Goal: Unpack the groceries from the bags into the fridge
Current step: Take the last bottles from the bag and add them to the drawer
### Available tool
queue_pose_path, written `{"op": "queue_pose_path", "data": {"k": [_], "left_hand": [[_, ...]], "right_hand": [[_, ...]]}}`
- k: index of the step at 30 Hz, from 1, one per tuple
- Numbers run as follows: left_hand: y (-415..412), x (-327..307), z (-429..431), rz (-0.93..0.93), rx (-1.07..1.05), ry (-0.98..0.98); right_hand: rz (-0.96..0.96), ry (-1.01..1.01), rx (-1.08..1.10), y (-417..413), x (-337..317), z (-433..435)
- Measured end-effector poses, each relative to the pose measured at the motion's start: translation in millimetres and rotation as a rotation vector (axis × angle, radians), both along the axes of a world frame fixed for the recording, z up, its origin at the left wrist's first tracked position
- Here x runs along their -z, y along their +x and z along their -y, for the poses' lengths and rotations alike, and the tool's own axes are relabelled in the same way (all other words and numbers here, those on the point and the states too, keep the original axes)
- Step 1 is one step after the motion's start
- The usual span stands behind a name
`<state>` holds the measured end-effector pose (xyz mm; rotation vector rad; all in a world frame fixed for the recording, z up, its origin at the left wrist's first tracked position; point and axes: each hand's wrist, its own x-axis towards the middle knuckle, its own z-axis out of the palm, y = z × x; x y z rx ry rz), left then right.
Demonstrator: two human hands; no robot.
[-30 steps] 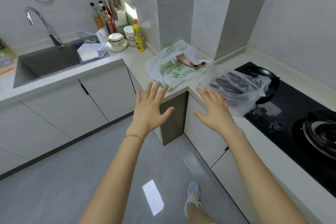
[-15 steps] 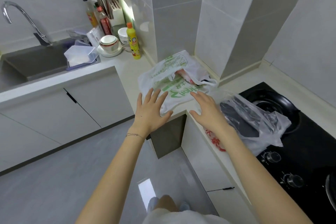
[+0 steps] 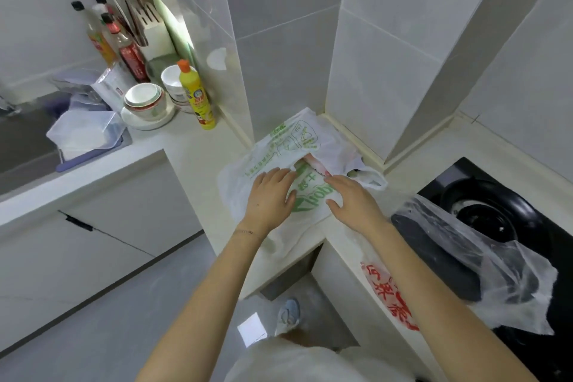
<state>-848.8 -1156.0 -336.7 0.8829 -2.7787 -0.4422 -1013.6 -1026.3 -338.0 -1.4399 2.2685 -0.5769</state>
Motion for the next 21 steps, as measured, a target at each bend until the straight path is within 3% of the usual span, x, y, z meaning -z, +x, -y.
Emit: {"op": "queue_pose_path", "data": {"k": [11,21], "left_hand": [[-63,26,58,-0.021,0.199,0.05],[-95,49,79,0.164,0.156,0.109]], "right_hand": [[-0.017,0.074,0.124,-32,26,52],[0.036,0.21,0.033,-54,52,72]]}}
